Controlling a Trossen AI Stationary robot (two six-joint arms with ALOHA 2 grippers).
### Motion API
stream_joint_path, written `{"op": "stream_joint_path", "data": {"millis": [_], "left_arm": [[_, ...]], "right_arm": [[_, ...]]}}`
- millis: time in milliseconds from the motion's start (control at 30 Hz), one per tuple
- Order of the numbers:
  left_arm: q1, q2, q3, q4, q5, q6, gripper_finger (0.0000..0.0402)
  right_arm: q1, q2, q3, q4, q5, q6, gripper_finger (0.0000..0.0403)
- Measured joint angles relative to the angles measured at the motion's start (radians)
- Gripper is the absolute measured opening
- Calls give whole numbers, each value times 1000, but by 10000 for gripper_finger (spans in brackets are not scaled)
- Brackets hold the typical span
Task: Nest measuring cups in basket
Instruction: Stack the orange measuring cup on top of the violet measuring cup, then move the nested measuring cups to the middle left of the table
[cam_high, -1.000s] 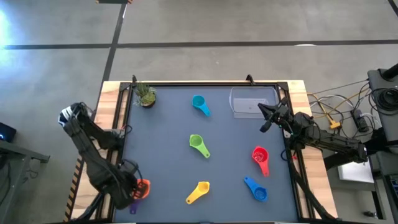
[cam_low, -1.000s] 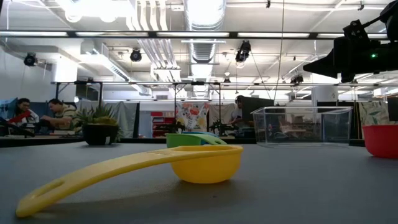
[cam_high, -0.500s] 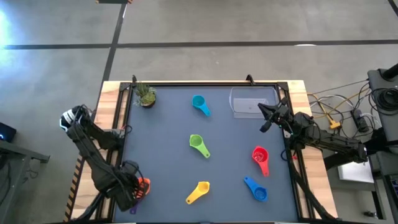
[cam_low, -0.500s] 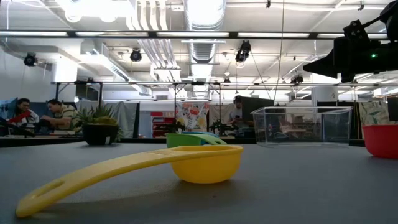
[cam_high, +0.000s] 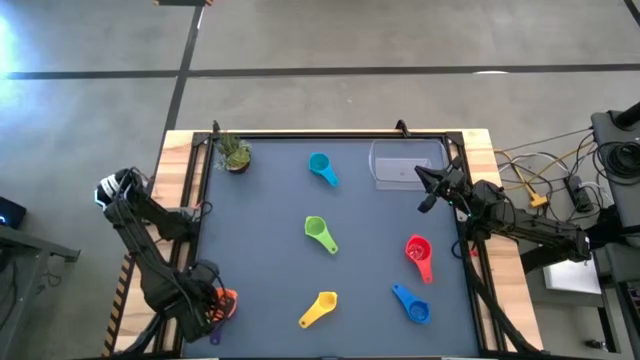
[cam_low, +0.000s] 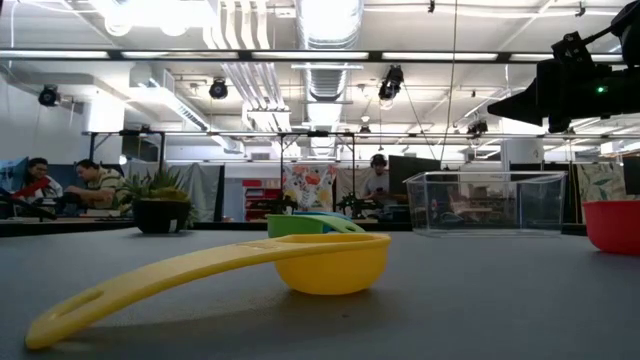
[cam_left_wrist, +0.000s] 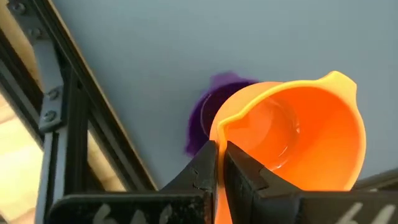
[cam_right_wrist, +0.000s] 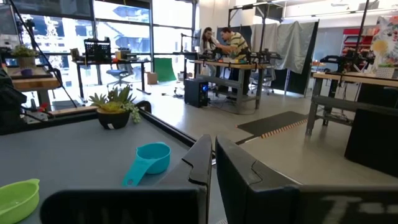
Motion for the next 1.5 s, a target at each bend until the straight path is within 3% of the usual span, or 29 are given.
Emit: {"op": "stream_joint_path", "data": {"millis": [167,733,867,1233,1500], "left_arm": [[-16,13,-12,-34,61,-10,0],[-3,92,-115,158,21,-15,10],[-5,90,-131,158,23,-17,51],[-4,55,-125,155,11,2,210],[-4,55,-147,177,58,-20,255]], "right_arm": [[0,0,0,0,0,0,13],[0,0,0,0,0,0,13],[0,0,0,0,0,0,13],[0,0,0,0,0,0,13],[0,0,0,0,0,0,13]]}}
